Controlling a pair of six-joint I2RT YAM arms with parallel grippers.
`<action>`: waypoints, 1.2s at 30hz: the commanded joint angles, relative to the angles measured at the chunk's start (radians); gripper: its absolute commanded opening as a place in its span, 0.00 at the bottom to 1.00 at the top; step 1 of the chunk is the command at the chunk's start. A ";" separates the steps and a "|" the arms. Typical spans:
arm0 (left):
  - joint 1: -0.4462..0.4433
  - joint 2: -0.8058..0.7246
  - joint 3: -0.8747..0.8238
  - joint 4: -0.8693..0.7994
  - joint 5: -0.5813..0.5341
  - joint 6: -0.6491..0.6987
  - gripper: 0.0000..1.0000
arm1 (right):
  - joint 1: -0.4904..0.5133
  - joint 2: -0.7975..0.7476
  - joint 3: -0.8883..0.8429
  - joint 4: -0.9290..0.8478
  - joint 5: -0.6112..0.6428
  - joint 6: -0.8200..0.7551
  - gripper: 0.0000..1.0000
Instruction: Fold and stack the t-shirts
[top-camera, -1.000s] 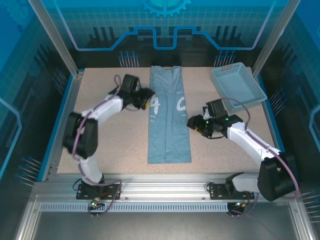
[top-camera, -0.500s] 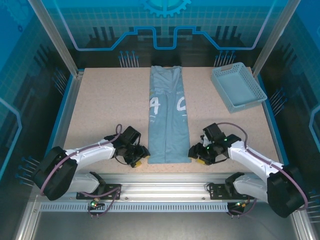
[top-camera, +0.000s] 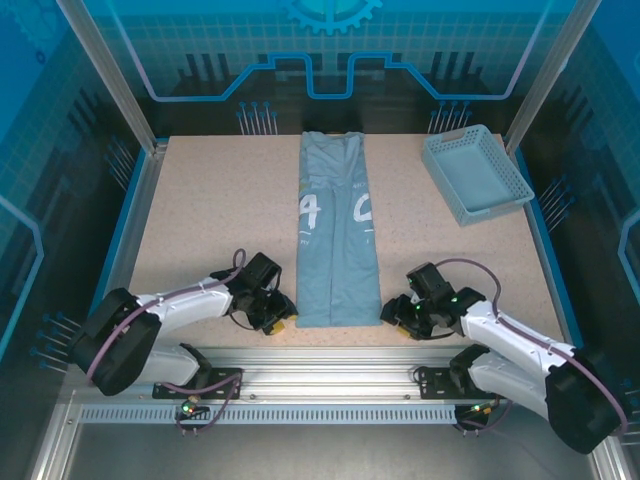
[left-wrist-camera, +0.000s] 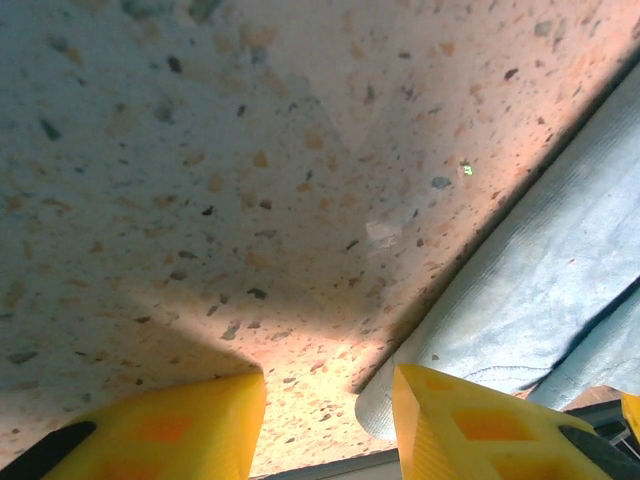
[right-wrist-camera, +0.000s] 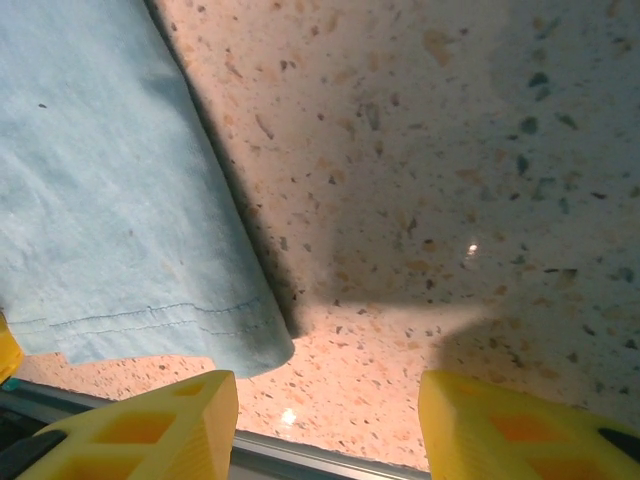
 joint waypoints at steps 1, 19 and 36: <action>-0.050 0.101 0.004 0.283 0.033 -0.008 0.40 | 0.020 0.056 0.050 0.038 -0.017 0.001 0.52; -0.158 0.154 0.125 0.204 -0.039 -0.049 0.41 | 0.072 0.241 0.096 0.150 -0.046 0.010 0.37; -0.159 0.039 0.122 0.159 -0.058 -0.071 0.46 | 0.106 0.301 0.173 0.106 -0.036 0.019 0.35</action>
